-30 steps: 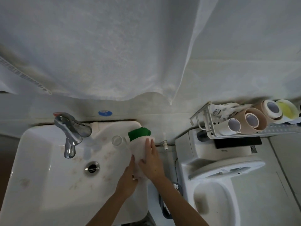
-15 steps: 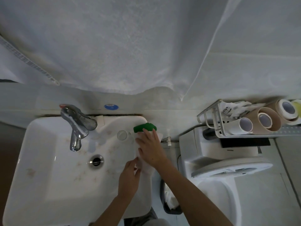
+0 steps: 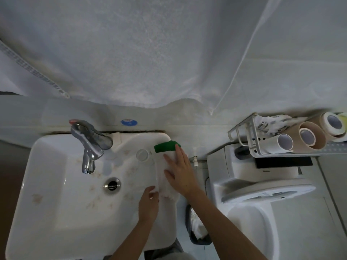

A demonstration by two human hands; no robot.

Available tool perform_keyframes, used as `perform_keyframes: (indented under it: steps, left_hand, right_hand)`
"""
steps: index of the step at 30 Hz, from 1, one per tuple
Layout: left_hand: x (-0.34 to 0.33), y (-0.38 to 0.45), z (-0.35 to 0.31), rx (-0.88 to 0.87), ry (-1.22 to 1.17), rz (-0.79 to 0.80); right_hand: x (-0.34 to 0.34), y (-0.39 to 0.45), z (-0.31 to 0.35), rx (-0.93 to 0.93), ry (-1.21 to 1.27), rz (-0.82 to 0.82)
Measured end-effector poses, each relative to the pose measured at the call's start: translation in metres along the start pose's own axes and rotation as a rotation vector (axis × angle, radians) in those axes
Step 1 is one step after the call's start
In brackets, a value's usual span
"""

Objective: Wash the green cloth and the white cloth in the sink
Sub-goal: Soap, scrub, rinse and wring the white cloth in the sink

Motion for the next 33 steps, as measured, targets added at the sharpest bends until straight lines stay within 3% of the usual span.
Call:
perform_keyframes:
  steps: [8,10,13,16,19,23,28,30,33]
  left_hand:
    - [0.002,0.011,-0.007,0.231,-0.346,0.058]
    - [0.005,0.011,0.0,0.357,-0.537,0.044]
    - [0.008,0.009,0.014,0.652,-1.014,0.108]
    - [0.009,0.003,0.019,0.75,-1.085,0.216]
    - [0.008,0.006,0.015,0.544,-0.716,0.165]
    - [0.013,0.01,-0.006,0.029,-0.107,-0.01]
    - [0.006,-0.001,-0.033,-0.572,0.385,-0.013]
    - [0.0,0.001,-0.037,-0.636,0.47,0.056]
    - [-0.008,0.008,-0.038,-0.587,0.497,0.178]
  right_hand:
    - [-0.005,-0.004,0.004,-0.066,0.049,0.005]
    - [-0.006,-0.003,0.002,-0.071,0.05,0.003]
    - [-0.008,-0.004,-0.001,-0.06,0.046,-0.006]
    - [-0.008,-0.004,0.0,-0.066,0.049,-0.009]
    - [-0.006,-0.007,0.005,-0.084,0.069,-0.019]
    - [-0.007,-0.021,0.009,-0.223,0.289,-0.019]
    - [-0.006,-0.035,0.01,-0.4,0.524,-0.043]
    - [-0.007,-0.04,0.01,-0.459,0.646,-0.015]
    - [-0.011,-0.042,0.008,-0.503,0.793,0.059]
Point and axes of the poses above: each hand's wrist, its own y-axis towards the middle knuckle, its own x-axis out of the back of the hand, z = x × y, the point moved 3 cm from there along y, towards the middle knuckle, and after that the axes turned 4 degrees about z, right-handed, at the moved point
